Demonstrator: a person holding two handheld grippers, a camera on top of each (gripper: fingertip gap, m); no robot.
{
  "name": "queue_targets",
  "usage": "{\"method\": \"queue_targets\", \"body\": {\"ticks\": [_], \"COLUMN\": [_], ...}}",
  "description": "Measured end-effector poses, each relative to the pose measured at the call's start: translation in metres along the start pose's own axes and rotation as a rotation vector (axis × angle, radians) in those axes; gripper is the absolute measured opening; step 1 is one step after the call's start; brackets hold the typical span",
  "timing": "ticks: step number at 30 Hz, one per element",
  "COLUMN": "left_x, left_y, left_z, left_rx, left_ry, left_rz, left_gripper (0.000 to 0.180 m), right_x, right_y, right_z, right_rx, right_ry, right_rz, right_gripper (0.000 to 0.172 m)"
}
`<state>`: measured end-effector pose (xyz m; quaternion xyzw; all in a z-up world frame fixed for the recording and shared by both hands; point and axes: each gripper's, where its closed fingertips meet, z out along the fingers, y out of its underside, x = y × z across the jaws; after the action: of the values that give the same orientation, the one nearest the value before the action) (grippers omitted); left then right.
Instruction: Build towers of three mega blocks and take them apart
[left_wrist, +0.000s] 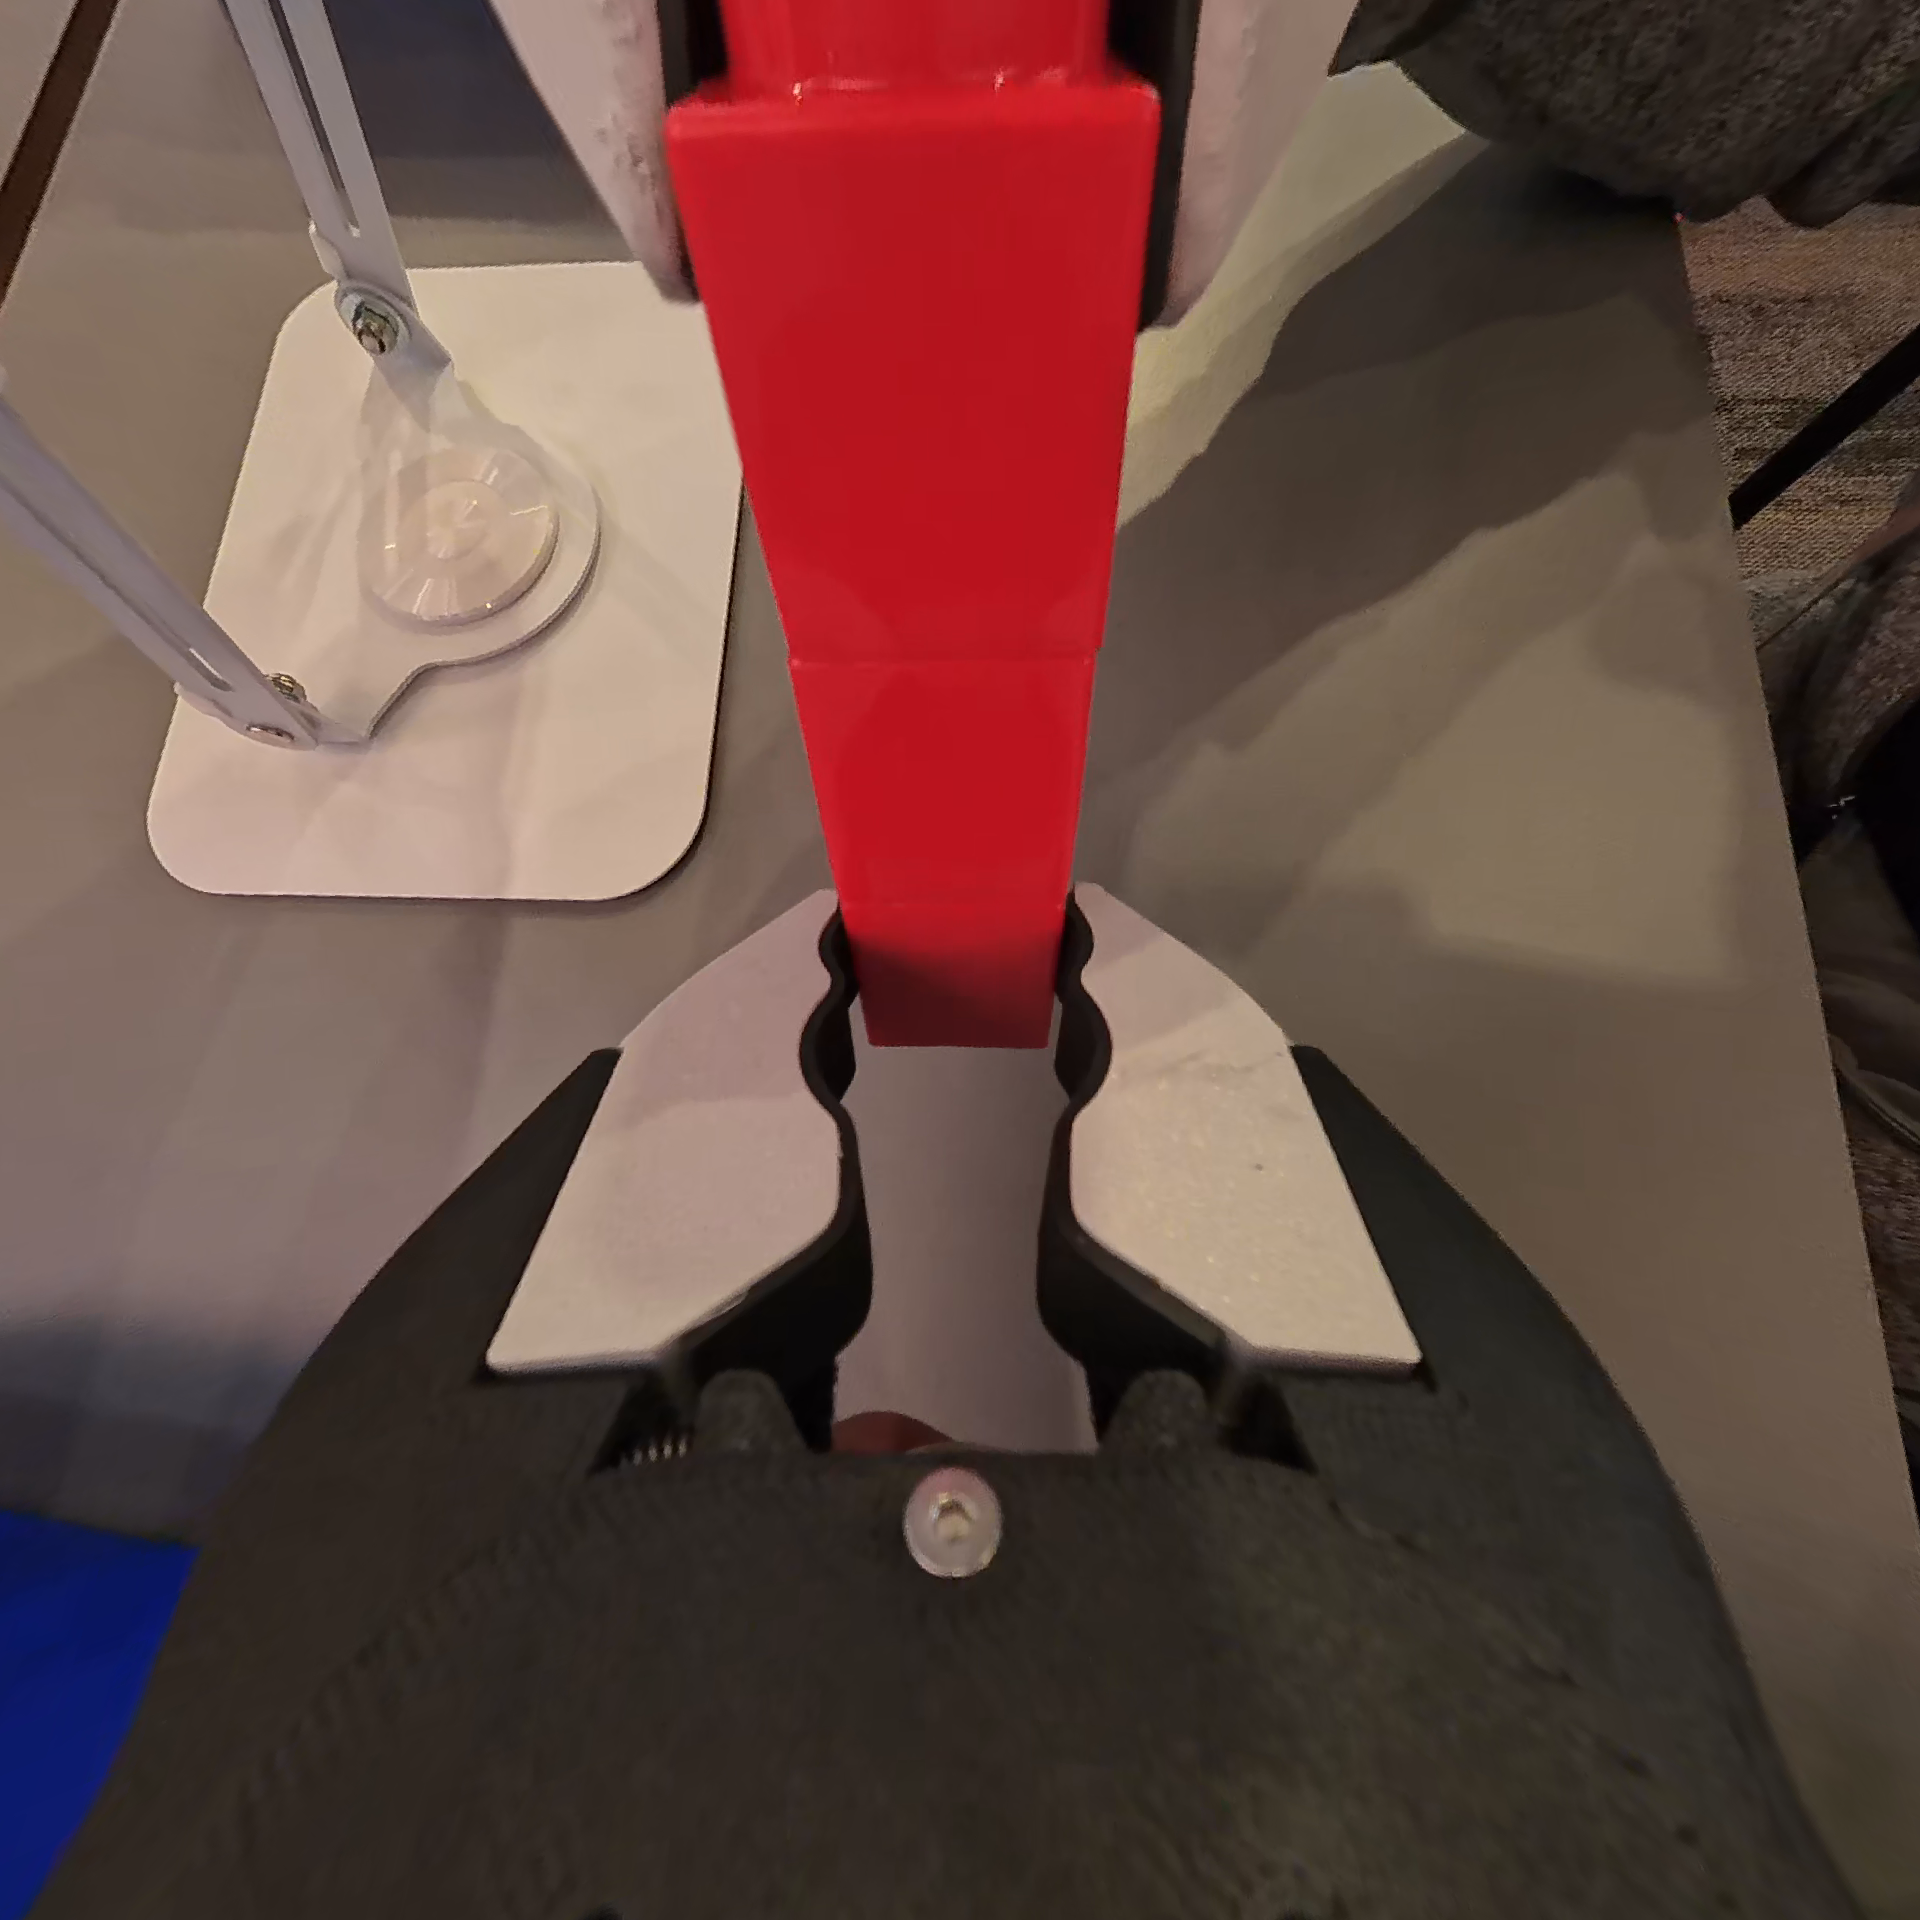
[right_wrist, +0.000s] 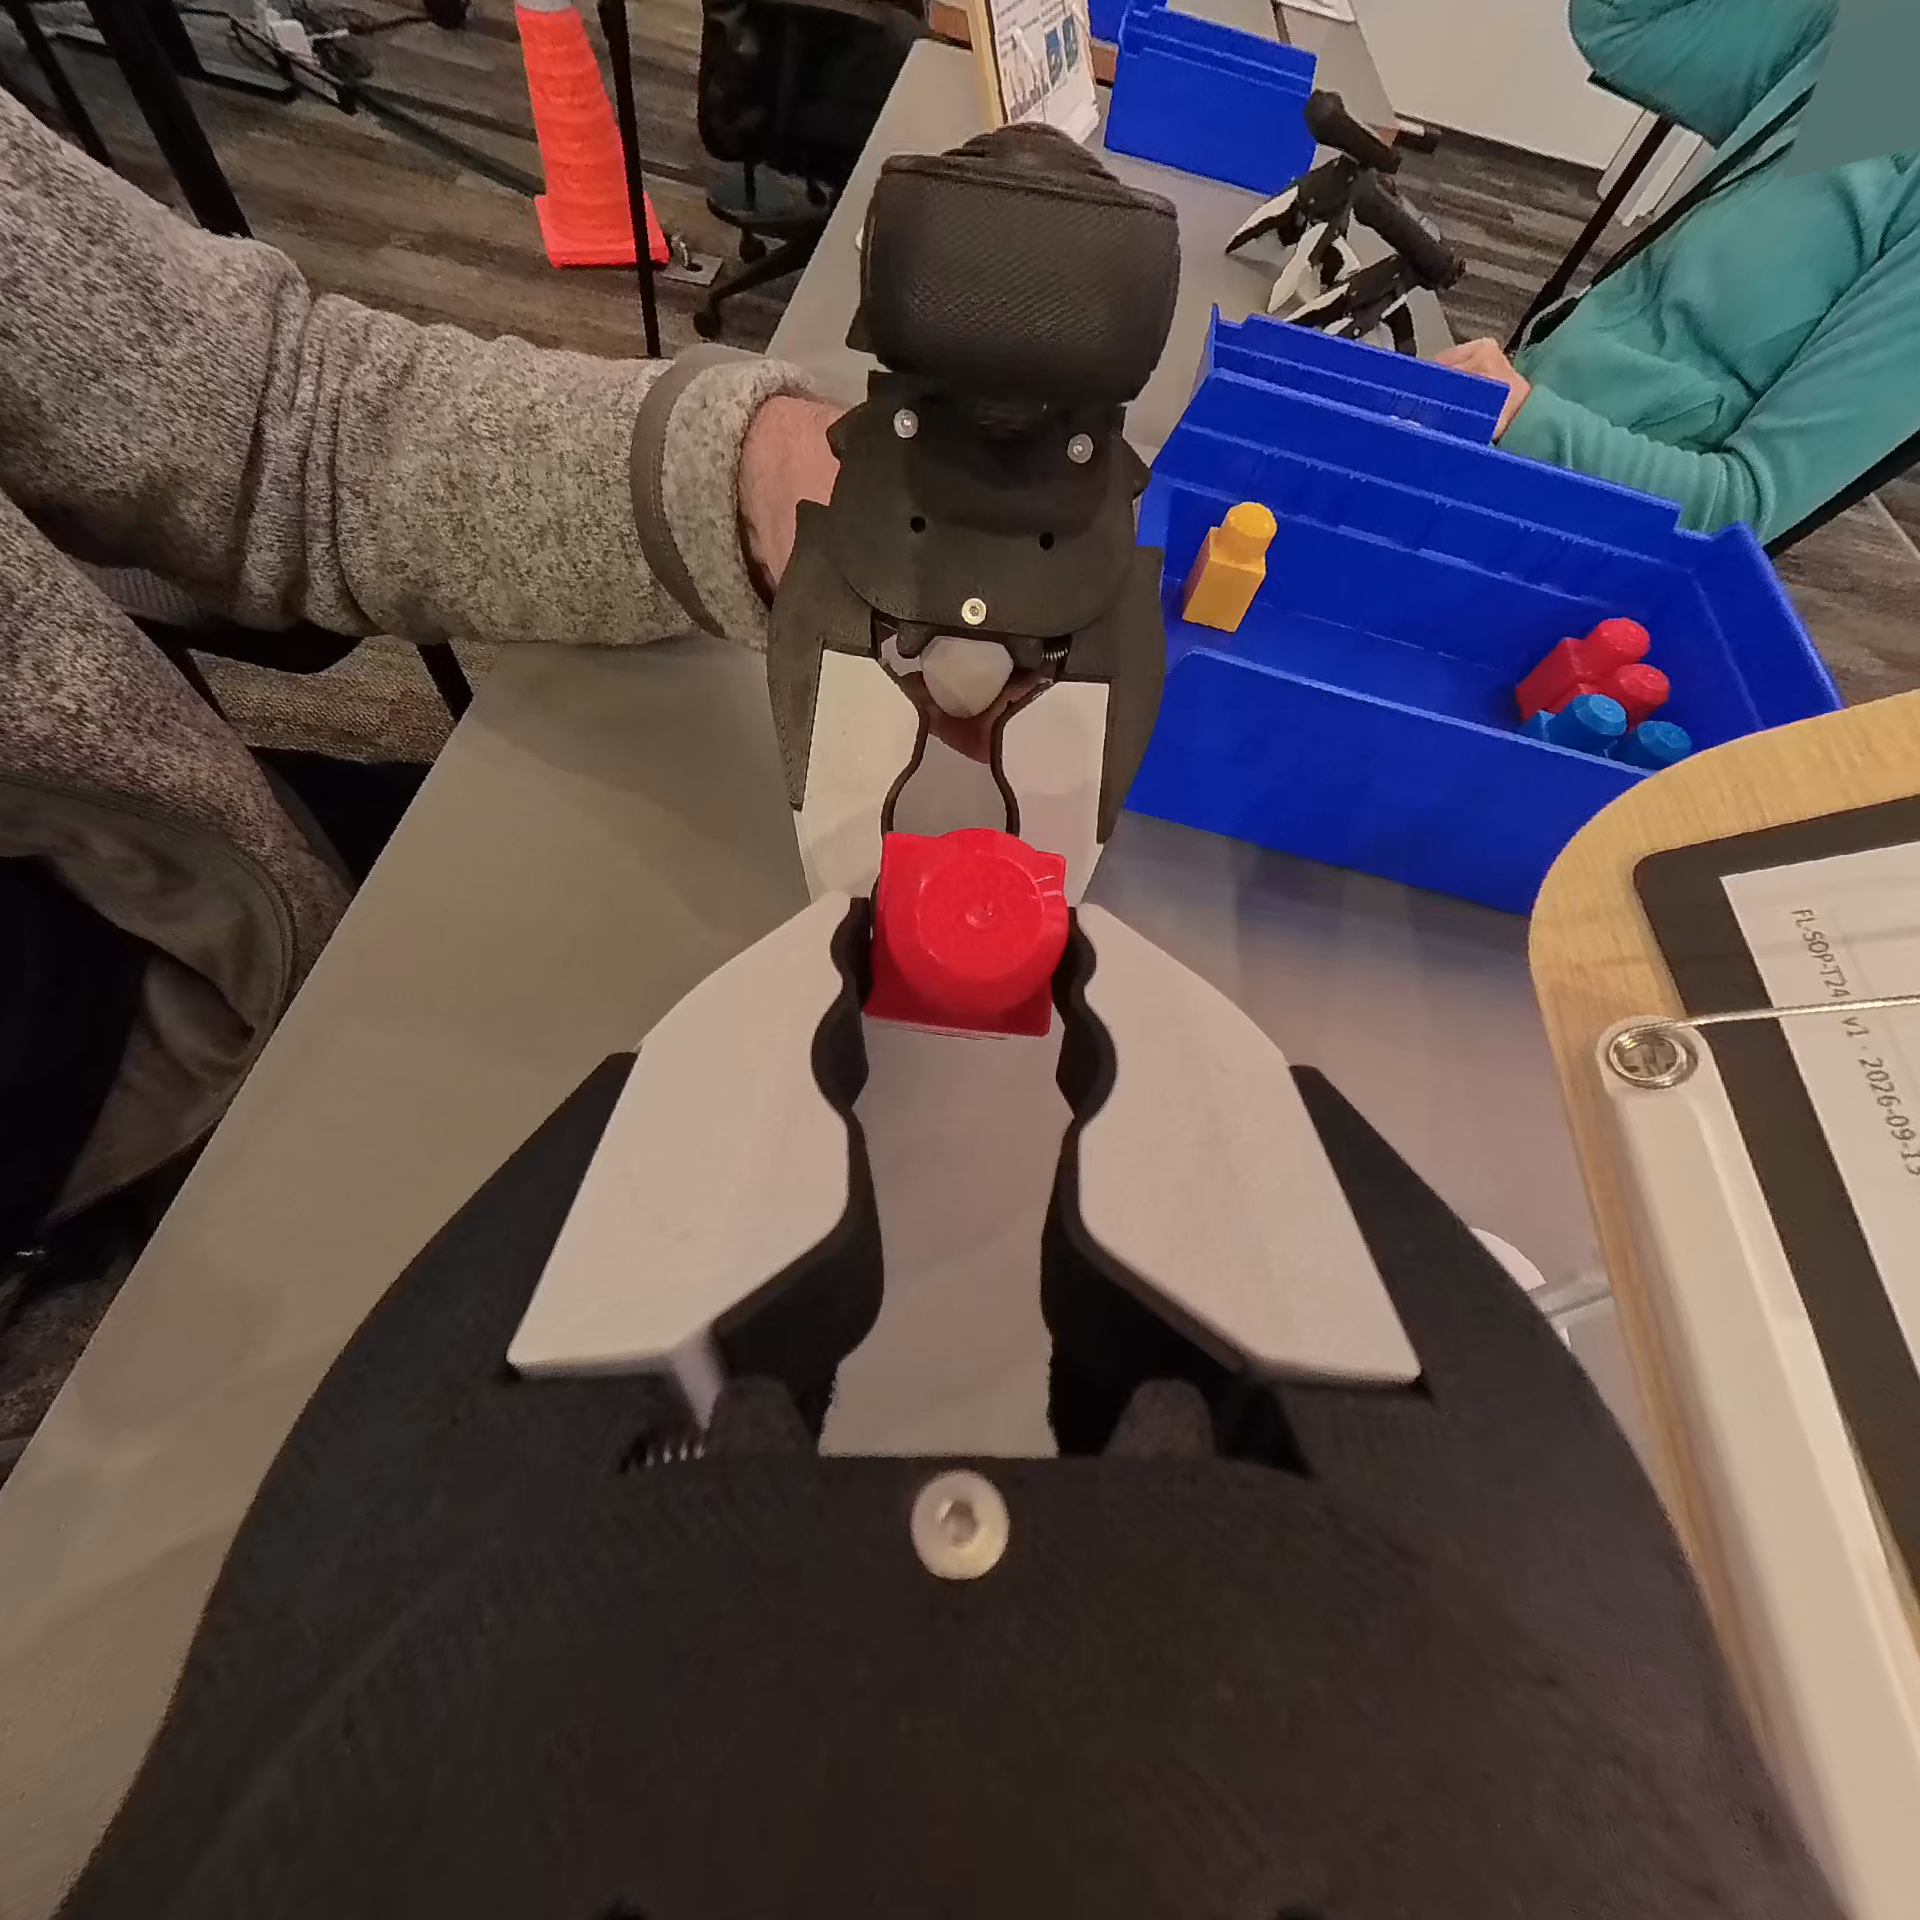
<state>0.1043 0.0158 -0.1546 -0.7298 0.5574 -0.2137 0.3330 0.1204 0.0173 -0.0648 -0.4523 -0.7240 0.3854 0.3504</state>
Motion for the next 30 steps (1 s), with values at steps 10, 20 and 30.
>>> {"method": "queue_targets", "body": {"ticks": [10, 20, 30], "left_x": [-0.008, 0.002, -0.006], "left_y": [-0.015, -0.025, -0.006], "left_z": [-0.015, -0.002, -0.005], "left_rx": [0.194, 0.212, 0.204], "left_ry": [0.040, 0.060, 0.095], "left_rz": [-0.092, -0.060, -0.122], "left_gripper": [0.036, 0.036, 0.049], "right_x": [0.013, 0.001, 0.007], "right_y": [-0.005, 0.009, -0.010], "right_z": [-0.008, 0.025, -0.039], "right_rx": [0.078, 0.042, 0.075], "right_ry": [0.064, -0.009, 0.160], "right_rz": [0.097, 0.149, 0.111], "right_gripper": [0.065, 0.039, 0.037]}}
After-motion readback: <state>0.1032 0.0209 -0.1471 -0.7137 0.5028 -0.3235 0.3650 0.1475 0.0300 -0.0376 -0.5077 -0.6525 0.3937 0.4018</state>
